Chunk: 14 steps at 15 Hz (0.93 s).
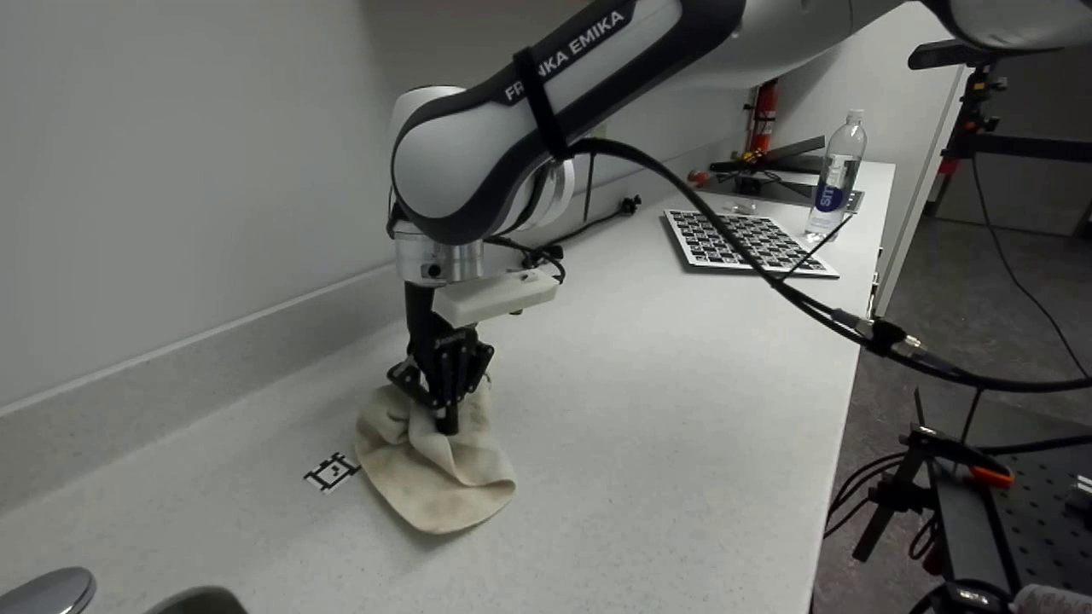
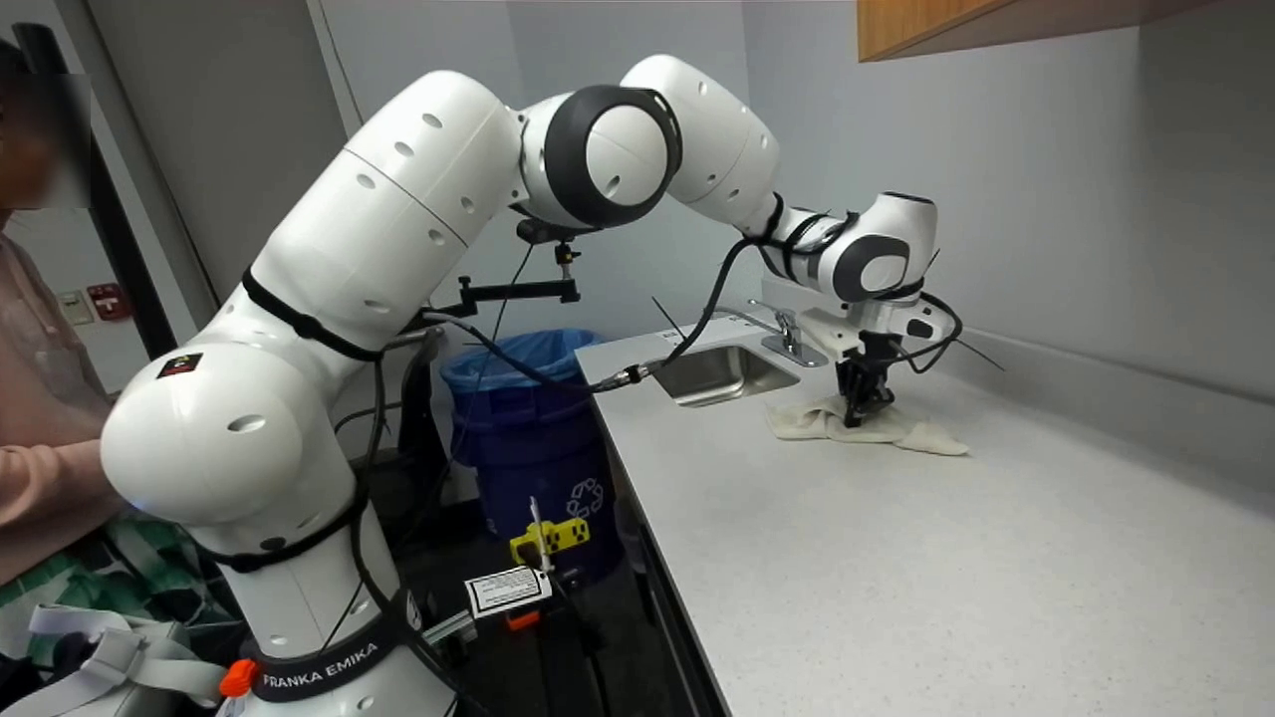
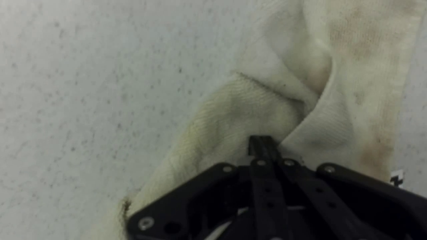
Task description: Use the towel to wipe the countertop
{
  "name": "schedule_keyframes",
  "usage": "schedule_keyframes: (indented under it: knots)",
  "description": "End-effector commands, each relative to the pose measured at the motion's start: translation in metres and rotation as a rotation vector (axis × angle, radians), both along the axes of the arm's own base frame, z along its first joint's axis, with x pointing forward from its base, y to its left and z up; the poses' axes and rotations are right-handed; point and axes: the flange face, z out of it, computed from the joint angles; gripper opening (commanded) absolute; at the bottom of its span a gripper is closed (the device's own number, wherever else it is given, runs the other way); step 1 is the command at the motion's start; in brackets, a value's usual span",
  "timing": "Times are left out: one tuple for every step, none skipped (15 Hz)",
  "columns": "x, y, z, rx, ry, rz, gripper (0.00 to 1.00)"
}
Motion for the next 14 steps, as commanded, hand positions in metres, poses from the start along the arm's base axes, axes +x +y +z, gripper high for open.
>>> schedule_keyframes:
  knots:
    - [-0.054,0.004,-0.004,0.047,0.108,0.056,0.00]
    - [-0.066,0.003,-0.005,0.053,0.127,0.060,0.00]
    - [-0.077,0.002,-0.005,0.055,0.142,0.061,0.00]
    - [-0.088,0.000,-0.005,0.058,0.158,0.060,0.00]
    - [-0.099,-0.003,-0.005,0.061,0.172,0.062,0.00]
    - [-0.111,-0.005,-0.006,0.063,0.188,0.066,0.00]
    - [-0.124,-0.008,-0.007,0.063,0.202,0.070,0.00]
    - [-0.137,-0.011,-0.008,0.067,0.217,0.073,0.00]
    - [-0.150,-0.015,-0.009,0.068,0.233,0.074,0.00]
    - [-0.164,-0.018,-0.010,0.070,0.247,0.075,0.00]
    - [-0.177,-0.022,-0.010,0.071,0.256,0.076,0.00]
    - [-0.185,-0.026,-0.010,0.074,0.260,0.076,0.00]
    - [-0.189,-0.028,-0.010,0.065,0.260,0.076,0.00]
    - [-0.191,-0.029,-0.009,0.059,0.255,0.079,0.00]
